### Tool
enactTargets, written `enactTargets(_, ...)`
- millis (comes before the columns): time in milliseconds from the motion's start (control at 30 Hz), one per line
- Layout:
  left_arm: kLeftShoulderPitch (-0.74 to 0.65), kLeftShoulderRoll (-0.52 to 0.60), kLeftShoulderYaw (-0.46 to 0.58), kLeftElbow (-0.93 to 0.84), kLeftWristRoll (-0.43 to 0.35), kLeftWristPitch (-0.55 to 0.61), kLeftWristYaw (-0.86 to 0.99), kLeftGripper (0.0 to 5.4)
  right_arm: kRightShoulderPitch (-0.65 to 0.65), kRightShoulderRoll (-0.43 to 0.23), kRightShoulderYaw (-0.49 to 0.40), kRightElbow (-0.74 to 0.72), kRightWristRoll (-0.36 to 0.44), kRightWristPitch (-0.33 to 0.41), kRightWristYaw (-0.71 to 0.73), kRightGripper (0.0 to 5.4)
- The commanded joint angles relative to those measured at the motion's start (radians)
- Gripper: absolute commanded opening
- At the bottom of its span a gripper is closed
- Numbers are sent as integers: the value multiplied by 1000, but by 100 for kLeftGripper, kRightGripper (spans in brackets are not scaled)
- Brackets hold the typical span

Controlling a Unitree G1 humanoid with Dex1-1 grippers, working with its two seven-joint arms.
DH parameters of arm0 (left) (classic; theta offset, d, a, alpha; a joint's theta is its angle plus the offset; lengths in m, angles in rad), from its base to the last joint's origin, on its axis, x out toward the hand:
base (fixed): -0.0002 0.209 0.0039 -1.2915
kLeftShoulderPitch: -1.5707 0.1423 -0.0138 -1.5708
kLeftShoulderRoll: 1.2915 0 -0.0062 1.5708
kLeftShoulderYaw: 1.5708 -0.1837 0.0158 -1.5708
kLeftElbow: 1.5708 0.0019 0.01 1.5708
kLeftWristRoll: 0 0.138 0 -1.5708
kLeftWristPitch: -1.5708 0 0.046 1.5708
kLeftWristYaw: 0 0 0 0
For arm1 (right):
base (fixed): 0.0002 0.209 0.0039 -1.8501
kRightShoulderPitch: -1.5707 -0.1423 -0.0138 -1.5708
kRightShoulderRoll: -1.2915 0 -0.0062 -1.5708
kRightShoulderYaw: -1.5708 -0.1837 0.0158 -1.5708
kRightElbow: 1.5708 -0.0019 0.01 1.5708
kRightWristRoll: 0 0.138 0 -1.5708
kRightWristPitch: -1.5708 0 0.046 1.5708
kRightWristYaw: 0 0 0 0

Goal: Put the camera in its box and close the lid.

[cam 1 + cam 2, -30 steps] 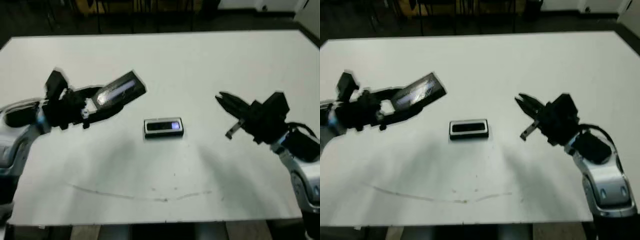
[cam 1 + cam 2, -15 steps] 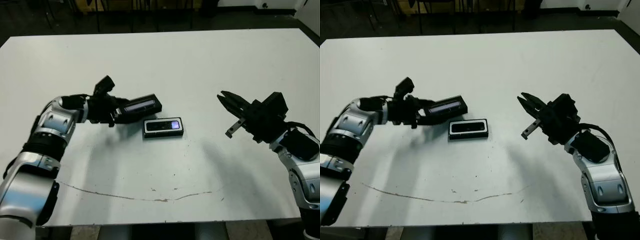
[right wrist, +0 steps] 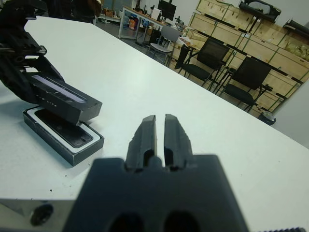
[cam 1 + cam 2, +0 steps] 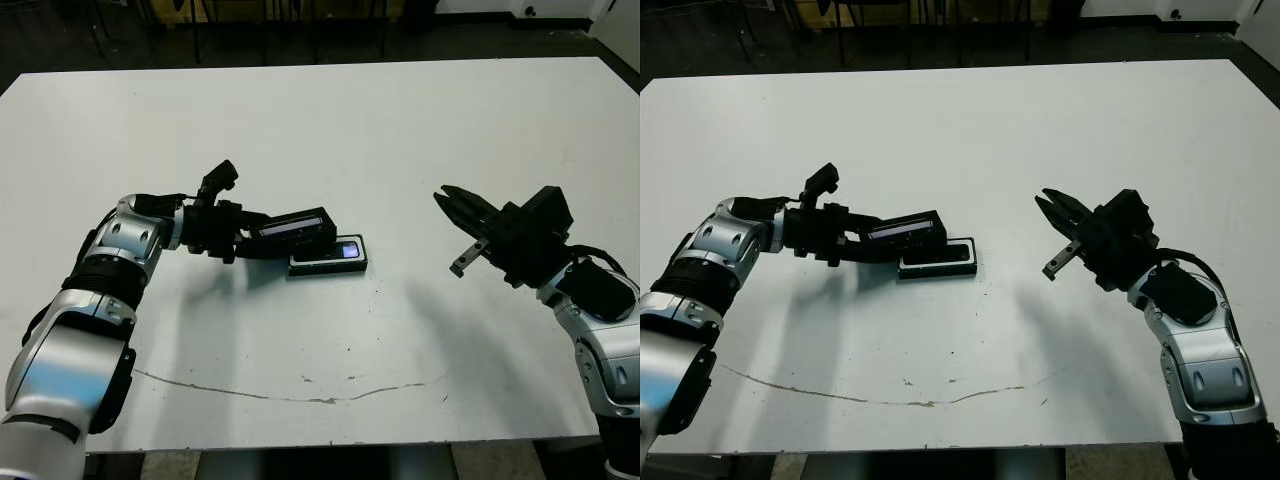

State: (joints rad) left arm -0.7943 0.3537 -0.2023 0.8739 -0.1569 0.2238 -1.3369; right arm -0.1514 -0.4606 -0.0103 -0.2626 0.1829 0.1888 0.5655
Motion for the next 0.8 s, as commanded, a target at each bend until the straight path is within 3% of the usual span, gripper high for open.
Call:
enactTargets(33,-8,-1,23,30,7,12,10,279,17,-21,13,-8,-34,9,-3,0)
enactTargets(500,-24,-106,-29,199,95,-53,-19,279,35,-33,-10,4,-35,5,14,0)
enactTargets(800,0,-129,-71,187,122,-68,-44,279,34,-36,-12,12,-34,-6,19,0)
